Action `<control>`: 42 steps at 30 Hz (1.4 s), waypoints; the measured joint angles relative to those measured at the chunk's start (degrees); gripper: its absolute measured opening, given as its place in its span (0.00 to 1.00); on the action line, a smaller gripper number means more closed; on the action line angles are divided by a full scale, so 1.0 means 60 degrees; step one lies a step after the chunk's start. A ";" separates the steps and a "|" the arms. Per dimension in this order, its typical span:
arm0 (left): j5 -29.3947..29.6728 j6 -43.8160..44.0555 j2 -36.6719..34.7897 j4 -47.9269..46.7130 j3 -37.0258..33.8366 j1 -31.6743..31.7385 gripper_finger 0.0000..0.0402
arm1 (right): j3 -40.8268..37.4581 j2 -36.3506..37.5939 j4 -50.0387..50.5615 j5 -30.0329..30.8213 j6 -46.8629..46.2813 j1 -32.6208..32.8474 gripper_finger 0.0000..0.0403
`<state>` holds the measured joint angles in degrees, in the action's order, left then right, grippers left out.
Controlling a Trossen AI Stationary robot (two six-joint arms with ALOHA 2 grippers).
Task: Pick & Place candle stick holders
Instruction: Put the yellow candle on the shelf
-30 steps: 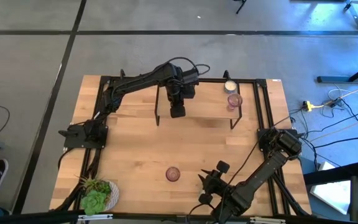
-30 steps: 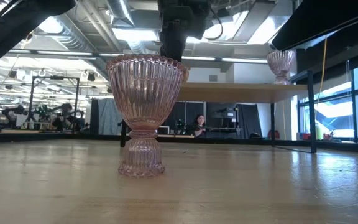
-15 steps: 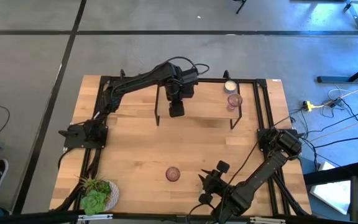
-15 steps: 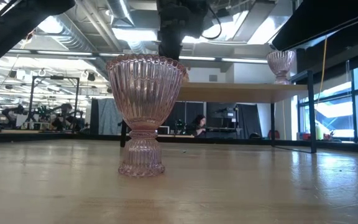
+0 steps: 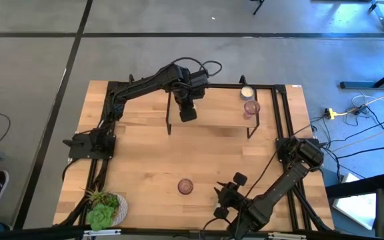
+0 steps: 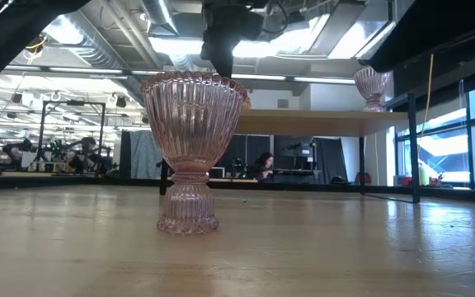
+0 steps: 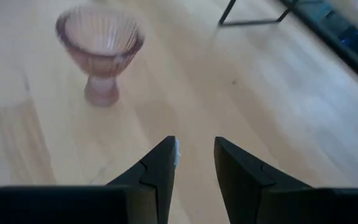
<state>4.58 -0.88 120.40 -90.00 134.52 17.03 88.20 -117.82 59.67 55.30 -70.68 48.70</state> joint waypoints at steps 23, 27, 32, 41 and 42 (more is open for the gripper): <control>0.0077 0.0017 -0.0066 0.0007 -0.0142 -0.0188 0.01 | 0.0004 0.0098 0.0548 0.0516 -0.0174 0.0708 0.01; 0.0062 0.0122 -0.0259 -0.0004 -0.0142 -0.0183 0.01 | 0.0004 0.0102 0.0458 0.0425 -0.0226 0.0606 0.01; 0.0097 0.0479 -0.0571 0.0005 -0.0230 -0.0181 0.01 | 0.0007 0.0106 0.0346 -0.0066 -0.0126 0.0344 0.01; 0.0583 0.0815 -0.1417 0.0051 -0.1784 -0.0199 0.00 | -0.0590 0.0135 -0.0530 0.0851 -0.0103 0.0629 0.01; 0.0689 0.0882 -0.1460 0.0117 -0.2034 -0.0199 0.00 | -0.0819 0.0218 -0.0727 0.1188 -0.0231 0.0754 0.01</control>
<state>8.71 4.41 111.64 -89.30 122.31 15.84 83.29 -116.51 55.31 62.42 -72.07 53.23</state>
